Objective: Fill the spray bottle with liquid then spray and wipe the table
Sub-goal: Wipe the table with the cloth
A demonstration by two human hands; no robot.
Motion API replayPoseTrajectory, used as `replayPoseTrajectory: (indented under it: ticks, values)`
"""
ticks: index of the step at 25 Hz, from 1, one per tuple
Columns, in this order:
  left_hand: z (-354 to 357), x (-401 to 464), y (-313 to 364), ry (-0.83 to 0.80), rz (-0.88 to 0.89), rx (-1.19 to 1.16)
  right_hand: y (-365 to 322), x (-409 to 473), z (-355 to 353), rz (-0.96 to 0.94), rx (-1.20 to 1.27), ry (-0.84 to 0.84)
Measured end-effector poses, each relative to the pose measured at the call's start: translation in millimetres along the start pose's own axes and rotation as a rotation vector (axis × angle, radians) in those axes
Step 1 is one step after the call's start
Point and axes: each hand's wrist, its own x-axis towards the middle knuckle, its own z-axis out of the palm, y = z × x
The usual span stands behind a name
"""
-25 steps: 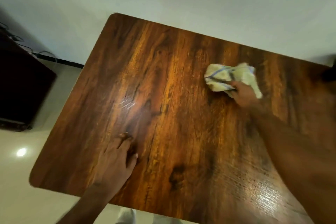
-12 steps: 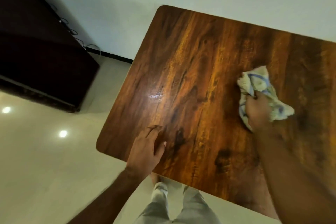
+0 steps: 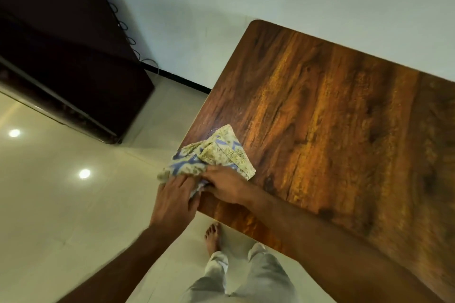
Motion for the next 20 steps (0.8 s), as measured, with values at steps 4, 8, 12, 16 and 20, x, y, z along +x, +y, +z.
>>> replayPoseTrajectory:
  ticks: [4,8,12,16,20]
  values:
    - [19.9,-6.8,27.6,-0.047,0.164,0.016,44.0,-34.7,-23.3,-0.193,-0.240,-0.164]
    - [36.9,32.8,96.9,-0.182,0.375,0.032,124.7,-80.7,-70.5,-0.084,-0.326,-0.174]
    - [43.9,103.5,166.7,-0.198,0.478,0.211,220.7,-136.4,-128.4,0.138,-0.174,0.051]
    - [47.1,180.0,212.4,-0.201,0.457,0.339,334.1,-229.0,-190.9,0.514,-0.047,0.363]
    - [40.5,243.0,222.3,-0.218,0.323,0.493,434.9,-342.8,-183.6,1.020,0.058,0.794]
